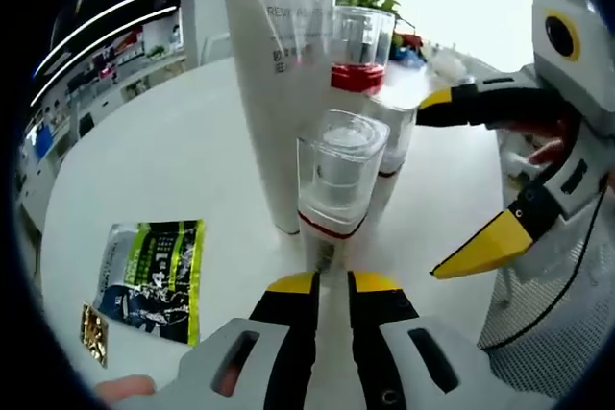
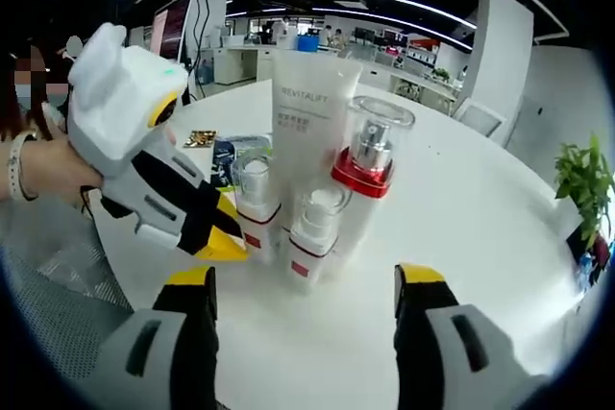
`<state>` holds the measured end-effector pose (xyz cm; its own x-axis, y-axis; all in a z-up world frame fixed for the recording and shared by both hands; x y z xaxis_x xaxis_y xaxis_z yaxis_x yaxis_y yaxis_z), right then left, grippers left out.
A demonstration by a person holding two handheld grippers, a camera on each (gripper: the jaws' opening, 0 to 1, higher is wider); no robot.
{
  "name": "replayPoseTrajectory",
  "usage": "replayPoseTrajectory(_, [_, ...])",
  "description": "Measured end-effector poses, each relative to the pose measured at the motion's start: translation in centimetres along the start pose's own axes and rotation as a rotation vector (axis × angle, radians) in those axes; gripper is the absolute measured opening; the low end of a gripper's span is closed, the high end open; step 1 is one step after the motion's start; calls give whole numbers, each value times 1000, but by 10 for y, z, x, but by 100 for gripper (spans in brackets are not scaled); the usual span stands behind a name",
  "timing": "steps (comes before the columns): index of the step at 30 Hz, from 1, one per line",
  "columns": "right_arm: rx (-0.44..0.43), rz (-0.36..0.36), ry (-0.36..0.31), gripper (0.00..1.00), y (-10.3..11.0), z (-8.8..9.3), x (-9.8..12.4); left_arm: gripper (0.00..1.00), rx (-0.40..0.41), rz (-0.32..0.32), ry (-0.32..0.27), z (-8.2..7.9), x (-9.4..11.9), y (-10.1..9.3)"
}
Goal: Arrange the skincare products in the storage area until every visible bottle or jar stands upright without overlapping.
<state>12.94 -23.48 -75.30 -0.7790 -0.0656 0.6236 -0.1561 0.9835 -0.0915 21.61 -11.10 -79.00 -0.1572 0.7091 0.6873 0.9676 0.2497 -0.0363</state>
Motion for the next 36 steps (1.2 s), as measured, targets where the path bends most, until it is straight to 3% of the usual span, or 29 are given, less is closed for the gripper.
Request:
replayPoseTrajectory(11, [-1, 14, 18, 73, -3, 2, 0, 8, -21, 20, 2, -5, -6, -4])
replayPoseTrajectory(18, [-12, 6, 22, 47, -3, 2, 1, 8, -19, 20, -2, -7, -8, -4])
replayPoseTrajectory(26, [-43, 2, 12, 26, -11, 1, -3, 9, -7, 24, -9, -9, -11, -5])
replayPoseTrajectory(36, [-40, -36, 71, 21, -13, 7, -15, 10, -1, 14, -17, -11, -15, -2])
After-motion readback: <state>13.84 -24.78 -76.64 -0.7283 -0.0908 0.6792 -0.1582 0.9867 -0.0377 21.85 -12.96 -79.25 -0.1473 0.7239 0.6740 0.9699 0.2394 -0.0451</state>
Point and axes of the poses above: the point that each gripper's makers call its tool centre point, and the gripper's own axes: x roughly backward along the fingers, y roughly to its left, z roughly out of its underside, the point moved 9 cm from there along x, roughly backward along the fingers, and after that the axes turned 4 degrees about -x, right-handed, at the moved point
